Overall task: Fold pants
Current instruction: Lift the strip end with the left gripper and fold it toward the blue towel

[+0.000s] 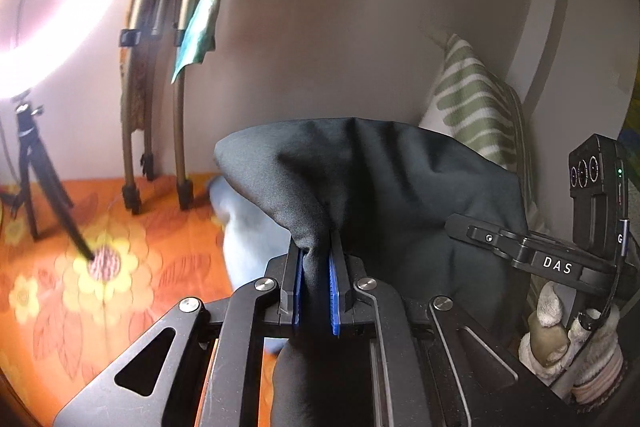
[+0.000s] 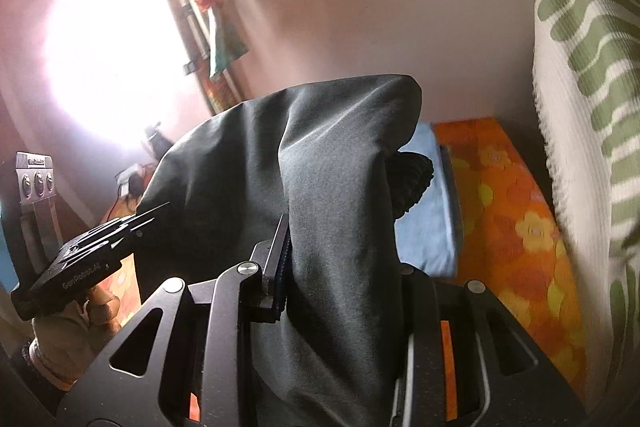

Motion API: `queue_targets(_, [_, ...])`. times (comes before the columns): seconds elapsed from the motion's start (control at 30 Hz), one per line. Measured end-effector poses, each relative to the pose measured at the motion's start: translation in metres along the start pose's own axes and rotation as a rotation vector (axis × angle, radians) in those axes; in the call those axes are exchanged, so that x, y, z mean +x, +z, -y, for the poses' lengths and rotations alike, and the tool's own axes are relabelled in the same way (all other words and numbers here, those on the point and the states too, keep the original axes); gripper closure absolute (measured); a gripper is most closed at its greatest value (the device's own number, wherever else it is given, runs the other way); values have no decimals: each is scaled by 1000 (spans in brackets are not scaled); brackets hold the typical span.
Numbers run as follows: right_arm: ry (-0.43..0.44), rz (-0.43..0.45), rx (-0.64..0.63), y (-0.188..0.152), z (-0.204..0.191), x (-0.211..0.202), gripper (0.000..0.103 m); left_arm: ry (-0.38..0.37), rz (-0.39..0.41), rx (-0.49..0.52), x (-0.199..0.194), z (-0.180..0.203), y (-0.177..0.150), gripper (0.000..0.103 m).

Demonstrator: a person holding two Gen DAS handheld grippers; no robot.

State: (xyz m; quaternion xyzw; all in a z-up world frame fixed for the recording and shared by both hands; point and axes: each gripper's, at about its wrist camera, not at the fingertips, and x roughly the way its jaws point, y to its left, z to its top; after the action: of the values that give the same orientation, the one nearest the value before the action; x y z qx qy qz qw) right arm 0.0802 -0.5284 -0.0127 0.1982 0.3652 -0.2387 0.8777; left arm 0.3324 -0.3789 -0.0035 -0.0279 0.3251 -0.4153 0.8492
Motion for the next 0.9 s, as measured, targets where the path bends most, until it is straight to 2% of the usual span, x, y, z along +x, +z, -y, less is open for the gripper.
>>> queue_targets(0.2, [-9, -1, 38, 32, 25, 42, 72, 27, 0, 37, 44, -9, 25, 95])
queue_targets(0.4, [-10, -15, 43, 52, 43, 90, 72, 47, -7, 41, 78, -23, 35, 95])
queue_targets(0.67, [-11, -60, 47, 58, 59, 134, 72, 64, -49, -1, 118, -46, 29, 95])
queue_targets(0.9, [-33, -108, 22, 54, 65, 162, 72, 90, -74, 12, 135, -50, 23, 95])
